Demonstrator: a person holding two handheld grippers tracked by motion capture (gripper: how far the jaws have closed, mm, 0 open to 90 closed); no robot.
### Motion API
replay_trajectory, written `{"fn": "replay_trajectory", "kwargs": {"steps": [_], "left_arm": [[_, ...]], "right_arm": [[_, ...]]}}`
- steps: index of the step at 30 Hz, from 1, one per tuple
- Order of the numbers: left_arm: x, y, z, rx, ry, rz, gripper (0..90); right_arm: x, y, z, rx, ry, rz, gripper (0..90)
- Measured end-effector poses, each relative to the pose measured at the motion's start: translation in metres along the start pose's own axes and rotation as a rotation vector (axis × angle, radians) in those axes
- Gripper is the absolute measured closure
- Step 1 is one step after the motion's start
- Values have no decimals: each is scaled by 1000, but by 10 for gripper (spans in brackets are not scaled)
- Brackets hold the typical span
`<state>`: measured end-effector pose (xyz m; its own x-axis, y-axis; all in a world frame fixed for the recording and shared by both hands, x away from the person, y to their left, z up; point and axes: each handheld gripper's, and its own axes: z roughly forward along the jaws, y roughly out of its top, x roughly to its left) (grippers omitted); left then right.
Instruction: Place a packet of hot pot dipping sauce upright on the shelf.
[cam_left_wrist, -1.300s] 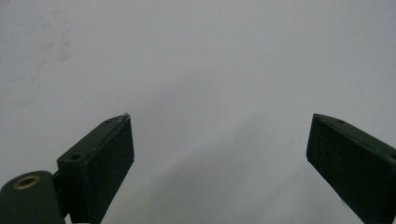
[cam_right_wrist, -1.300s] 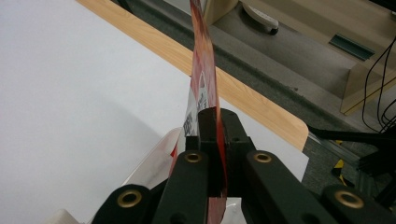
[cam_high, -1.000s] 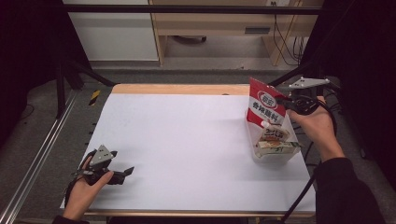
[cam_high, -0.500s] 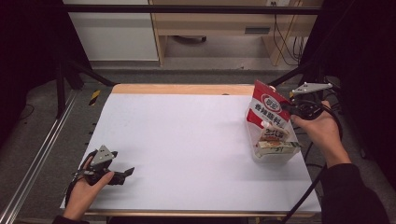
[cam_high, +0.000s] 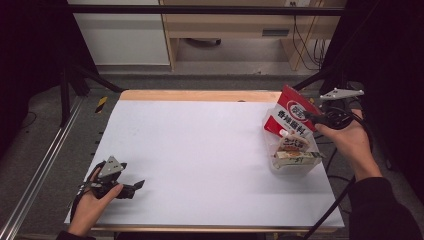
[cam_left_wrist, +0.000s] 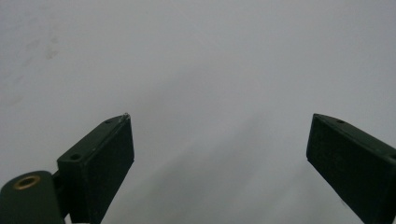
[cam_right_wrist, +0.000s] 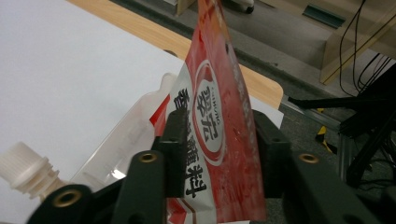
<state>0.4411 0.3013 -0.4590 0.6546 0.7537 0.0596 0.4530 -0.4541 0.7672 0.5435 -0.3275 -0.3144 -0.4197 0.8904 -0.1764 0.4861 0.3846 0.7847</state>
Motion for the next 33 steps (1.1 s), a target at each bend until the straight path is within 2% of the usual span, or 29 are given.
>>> {"fn": "replay_trajectory", "kwargs": {"steps": [8,15,18,33], "left_arm": [[0,0,0,-1,-2,1,74],[-1,0,0,5,-4,5,74],[-1,0,0,4,-4,5,74],[-1,0,0,5,-6,7,74]], "right_arm": [[2,5,3,-17,-25,-6,403],[2,6,4,-28,-40,14,269],[2,9,2,-56,-47,17,242],[10,21,-9,-113,-66,12,180]]}}
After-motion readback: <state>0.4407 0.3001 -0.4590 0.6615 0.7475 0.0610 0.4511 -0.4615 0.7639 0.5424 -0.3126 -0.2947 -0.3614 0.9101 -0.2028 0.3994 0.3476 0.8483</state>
